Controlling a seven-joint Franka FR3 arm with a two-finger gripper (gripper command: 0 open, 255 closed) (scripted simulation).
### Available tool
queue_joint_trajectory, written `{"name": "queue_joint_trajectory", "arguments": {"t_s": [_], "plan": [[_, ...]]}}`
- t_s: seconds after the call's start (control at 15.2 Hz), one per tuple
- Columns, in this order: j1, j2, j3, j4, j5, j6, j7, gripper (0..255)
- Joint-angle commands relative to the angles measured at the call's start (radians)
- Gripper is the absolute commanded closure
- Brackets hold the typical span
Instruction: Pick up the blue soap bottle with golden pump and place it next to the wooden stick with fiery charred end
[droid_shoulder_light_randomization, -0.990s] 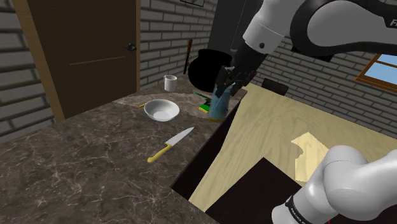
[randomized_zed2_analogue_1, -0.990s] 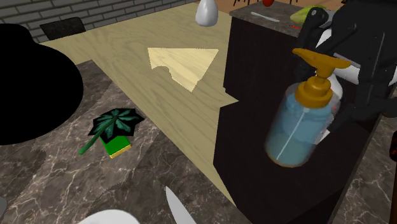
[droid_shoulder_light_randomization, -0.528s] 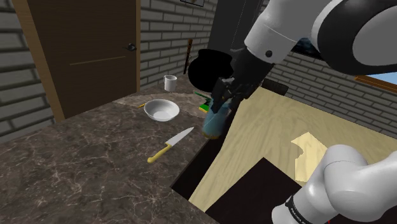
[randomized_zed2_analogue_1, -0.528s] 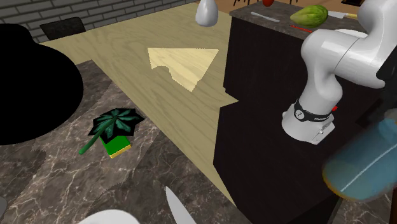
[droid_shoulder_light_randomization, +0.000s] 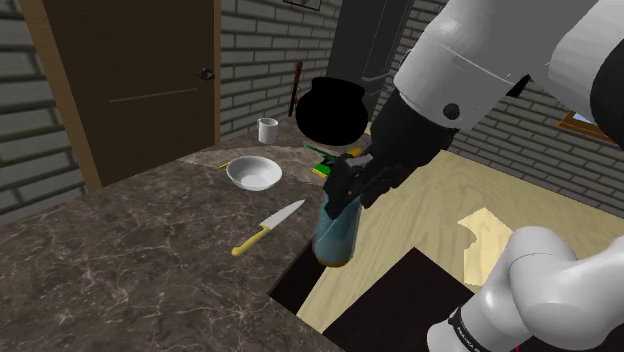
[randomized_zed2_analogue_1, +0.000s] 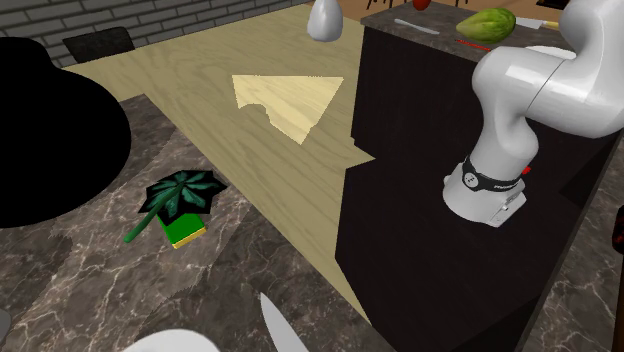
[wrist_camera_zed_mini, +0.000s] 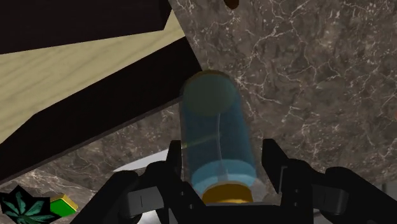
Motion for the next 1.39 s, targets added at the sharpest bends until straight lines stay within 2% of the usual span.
{"name": "queue_joint_trajectory", "arguments": {"t_s": [0.0, 0.46, 0.73, 0.79, 1.32], "plan": [[0.007, 0.013, 0.049, 0.023, 0.012, -0.005, 0.054, 255], [0.004, 0.087, 0.224, 0.143, 0.029, -0.031, 0.235, 255], [-0.021, 0.155, 0.343, 0.236, 0.016, -0.046, 0.346, 255], [-0.039, 0.191, 0.403, 0.282, 0.002, -0.052, 0.399, 255], [-0.03, 0.181, 0.425, 0.172, 0.018, 0.051, 0.404, 255]]}}
